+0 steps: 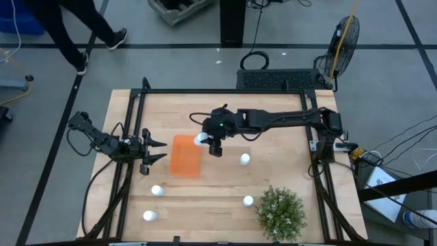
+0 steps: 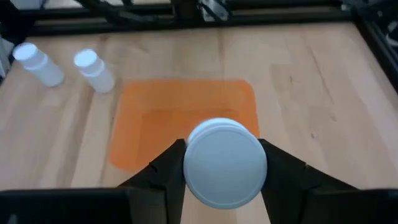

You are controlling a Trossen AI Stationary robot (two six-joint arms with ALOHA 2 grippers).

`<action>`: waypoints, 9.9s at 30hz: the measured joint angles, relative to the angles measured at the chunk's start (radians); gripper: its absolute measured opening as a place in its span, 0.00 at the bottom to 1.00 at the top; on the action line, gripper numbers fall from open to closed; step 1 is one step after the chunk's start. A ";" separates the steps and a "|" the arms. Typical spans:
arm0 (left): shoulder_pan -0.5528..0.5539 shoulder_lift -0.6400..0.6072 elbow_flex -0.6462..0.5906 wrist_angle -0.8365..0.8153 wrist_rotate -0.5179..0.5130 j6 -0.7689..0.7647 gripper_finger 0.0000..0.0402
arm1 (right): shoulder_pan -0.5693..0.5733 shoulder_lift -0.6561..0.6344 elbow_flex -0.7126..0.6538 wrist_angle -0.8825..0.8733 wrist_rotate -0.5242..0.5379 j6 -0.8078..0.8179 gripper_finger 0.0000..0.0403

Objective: Pick and place pill bottles into a basket
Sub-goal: Put the white medicine bottle into the orange bin

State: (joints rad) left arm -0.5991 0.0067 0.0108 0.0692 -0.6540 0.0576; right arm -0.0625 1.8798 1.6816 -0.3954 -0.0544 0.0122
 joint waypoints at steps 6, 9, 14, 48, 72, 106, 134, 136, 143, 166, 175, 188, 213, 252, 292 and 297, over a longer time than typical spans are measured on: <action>0.000 0.000 0.000 0.000 -0.001 0.000 0.48 | 0.002 0.058 0.077 -0.027 -0.004 -0.010 0.36; 0.000 0.000 0.000 0.001 0.000 0.000 0.48 | -0.002 0.094 0.129 -0.037 -0.037 -0.023 0.36; 0.000 0.000 0.000 -0.001 -0.001 -0.004 0.48 | -0.014 0.168 0.195 -0.068 -0.057 -0.032 0.36; 0.000 0.000 0.000 -0.003 0.001 -0.014 0.48 | -0.053 0.392 0.226 -0.159 -0.076 -0.049 0.36; 0.000 0.000 0.000 -0.004 0.001 -0.022 0.48 | -0.029 0.354 0.225 -0.056 -0.069 -0.013 0.80; 0.000 0.099 0.000 -0.005 -0.003 -0.080 0.48 | -0.087 -1.381 -1.310 0.775 0.158 0.194 0.78; 0.000 0.118 0.000 0.002 -0.029 -0.203 0.48 | -0.102 -1.497 -1.664 0.956 0.262 0.007 0.78; 0.000 0.118 0.000 0.002 -0.029 -0.211 0.48 | -0.102 -1.515 -1.654 0.957 0.262 -0.019 0.78; 0.000 0.118 0.000 0.002 -0.029 -0.215 0.48 | -0.102 -1.605 -1.568 0.730 0.266 -0.028 0.78; 0.009 0.867 0.722 -0.808 0.213 -0.656 0.47 | -0.102 -1.656 -1.553 0.644 0.293 0.025 0.78; 0.027 1.345 1.263 -1.286 0.552 -0.711 0.47 | -0.102 -1.656 -1.552 0.643 0.296 0.027 0.78; 0.014 1.484 1.250 -1.466 0.671 -0.842 0.47 | -0.102 -1.656 -1.551 0.659 0.320 0.026 0.78; 0.018 1.431 1.031 -1.265 0.728 -1.150 0.48 | -0.102 -1.656 -1.551 0.660 0.343 0.032 0.78; -0.061 1.431 0.905 -1.061 0.748 -1.291 0.76 | -0.102 -1.656 -1.551 0.659 0.342 0.064 0.78; -0.060 1.429 0.853 -0.983 0.754 -1.145 0.40 | -0.102 -1.656 -1.551 0.660 0.342 0.081 0.78; -0.039 1.431 0.878 -0.986 0.764 -1.101 0.40 | -0.102 -1.656 -1.551 0.660 0.342 0.081 0.78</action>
State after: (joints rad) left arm -0.6381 1.4380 0.8888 -0.9165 0.1097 -1.0437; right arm -0.1649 0.2235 0.1310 0.2646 0.2874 0.0934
